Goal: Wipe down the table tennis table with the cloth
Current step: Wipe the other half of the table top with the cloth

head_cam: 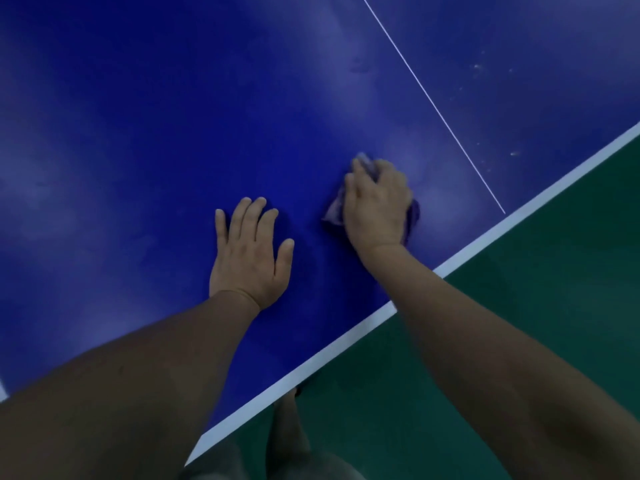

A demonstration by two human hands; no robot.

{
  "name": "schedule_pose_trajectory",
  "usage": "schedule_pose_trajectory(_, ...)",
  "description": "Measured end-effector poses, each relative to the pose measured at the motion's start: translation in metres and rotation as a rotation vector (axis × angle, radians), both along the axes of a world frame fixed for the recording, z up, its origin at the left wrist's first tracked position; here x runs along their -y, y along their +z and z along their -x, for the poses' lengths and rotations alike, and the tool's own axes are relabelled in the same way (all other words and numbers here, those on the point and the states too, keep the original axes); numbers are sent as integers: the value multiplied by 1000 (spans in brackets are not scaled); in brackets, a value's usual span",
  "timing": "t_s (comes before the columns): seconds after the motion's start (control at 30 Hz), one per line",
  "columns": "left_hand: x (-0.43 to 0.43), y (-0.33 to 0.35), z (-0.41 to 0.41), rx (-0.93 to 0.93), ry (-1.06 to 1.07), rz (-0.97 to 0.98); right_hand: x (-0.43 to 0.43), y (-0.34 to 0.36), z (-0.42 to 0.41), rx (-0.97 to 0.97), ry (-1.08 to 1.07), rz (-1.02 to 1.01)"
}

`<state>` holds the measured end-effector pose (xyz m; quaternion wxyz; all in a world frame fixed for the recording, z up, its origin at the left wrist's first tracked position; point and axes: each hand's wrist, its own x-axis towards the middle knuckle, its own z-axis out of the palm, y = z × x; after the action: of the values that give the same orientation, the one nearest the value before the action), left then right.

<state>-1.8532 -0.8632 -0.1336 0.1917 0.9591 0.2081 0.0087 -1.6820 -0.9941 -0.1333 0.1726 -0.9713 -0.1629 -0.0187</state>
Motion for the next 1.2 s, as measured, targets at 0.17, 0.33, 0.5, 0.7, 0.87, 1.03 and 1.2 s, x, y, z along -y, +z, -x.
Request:
schedule_pose_trajectory(0.17,1,2,-4,-31,-19,-24,12,2,71,39,406,81)
schedule_pose_trajectory(0.33,0,2,-5,-55,-35,-49,28,8,30,86,602,126)
schedule_pose_trajectory(0.5,-1,2,-5,-75,-50,-55,-12,5,39,4,288,113)
schedule_pose_trajectory(0.7,-2,1,-4,-94,-67,-50,78,4,64,90,540,104)
schedule_pose_trajectory(0.87,-3,1,-4,-119,-74,-58,9,4,-19,79,164,65)
schedule_pose_trajectory(1.03,-3,0,-2,-95,-91,-63,-12,4,27,55,203,119)
schedule_pose_trajectory(1.2,-6,0,0,-84,-151,-58,81,3,78,64,340,138)
